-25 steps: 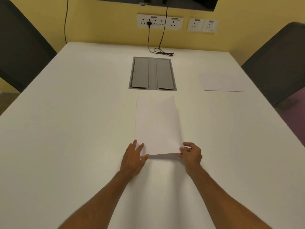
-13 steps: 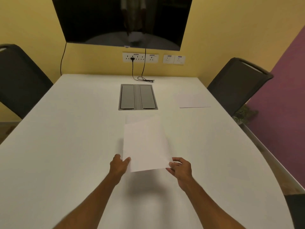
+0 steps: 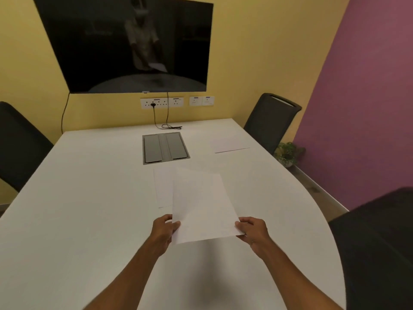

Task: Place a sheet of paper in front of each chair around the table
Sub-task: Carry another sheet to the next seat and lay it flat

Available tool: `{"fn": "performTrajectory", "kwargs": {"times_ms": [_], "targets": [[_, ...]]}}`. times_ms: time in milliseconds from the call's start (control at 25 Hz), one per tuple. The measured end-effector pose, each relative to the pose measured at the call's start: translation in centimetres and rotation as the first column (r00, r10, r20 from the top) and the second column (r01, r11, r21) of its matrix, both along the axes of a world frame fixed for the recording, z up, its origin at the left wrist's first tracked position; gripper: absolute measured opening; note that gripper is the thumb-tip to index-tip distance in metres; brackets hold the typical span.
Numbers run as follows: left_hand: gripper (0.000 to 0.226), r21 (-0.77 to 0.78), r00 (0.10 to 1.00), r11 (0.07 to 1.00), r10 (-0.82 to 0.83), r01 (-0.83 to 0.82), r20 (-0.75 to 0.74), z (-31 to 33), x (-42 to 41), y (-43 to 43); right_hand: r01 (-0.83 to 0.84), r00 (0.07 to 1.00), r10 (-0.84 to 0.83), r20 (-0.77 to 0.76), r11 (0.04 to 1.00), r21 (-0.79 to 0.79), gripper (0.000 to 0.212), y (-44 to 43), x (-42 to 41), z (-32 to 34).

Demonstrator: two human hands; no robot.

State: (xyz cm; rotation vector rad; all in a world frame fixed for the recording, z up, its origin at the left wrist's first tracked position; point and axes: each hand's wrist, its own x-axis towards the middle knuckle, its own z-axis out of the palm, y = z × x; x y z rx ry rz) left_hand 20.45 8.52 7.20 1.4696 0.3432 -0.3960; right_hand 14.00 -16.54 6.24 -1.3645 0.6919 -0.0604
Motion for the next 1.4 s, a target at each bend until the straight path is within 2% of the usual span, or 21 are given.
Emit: {"fn": "performTrajectory", "kwargs": {"times_ms": [120, 280, 640, 760, 960, 1040, 1240, 1400], "targets": [[0.017, 0.029, 0.995, 0.995, -0.094, 0.094, 0.017, 0.7, -3.0, -2.3, 0.045, 0.999, -0.047, -0.018, 0.994, -0.100, 0.014, -2.6, -3.3, 0.4], [0.015, 0.057, 0.978, 0.977, -0.206, 0.204, 0.038, 1.4, -6.7, -5.9, 0.115, 0.993, -0.115, 0.002, 0.990, -0.086, 0.013, -6.9, -8.3, 1.4], [0.016, 0.043, 0.946, 0.952, -0.306, 0.303, 0.109, 5.1, -15.9, -17.7, 0.120, 0.993, -0.118, 0.019, 0.979, -0.165, 0.030, -18.2, -18.3, 4.5], [0.019, 0.051, 0.942, 0.951, -0.310, 0.306, 0.128, 6.9, -19.6, -21.8, 0.083, 0.996, -0.078, 0.035, 0.985, -0.152, 0.021, -22.3, -21.9, 6.8], [0.026, 0.033, 0.935, 0.944, -0.331, 0.329, 0.129, 9.1, -23.7, -27.1, 0.063, 0.995, -0.051, 0.084, 0.988, -0.143, 0.028, -27.8, -26.8, 9.4], [0.026, 0.018, 0.946, 0.953, -0.303, 0.303, 0.116, 9.7, -24.4, -29.1, 0.047, 0.993, -0.031, 0.110, 0.989, -0.140, 0.025, -29.5, -27.8, 10.0], [0.028, -0.013, 0.964, 0.971, -0.235, 0.239, 0.122, 10.0, -23.9, -34.3, 0.017, 0.994, 0.004, 0.112, 0.983, -0.181, 0.017, -34.1, -27.6, 11.3], [0.027, -0.062, 0.975, 0.978, -0.192, 0.200, 0.115, 9.1, -21.6, -38.2, -0.014, 0.994, 0.036, 0.104, 0.979, -0.205, 0.016, -38.1, -24.0, 11.9]]}}
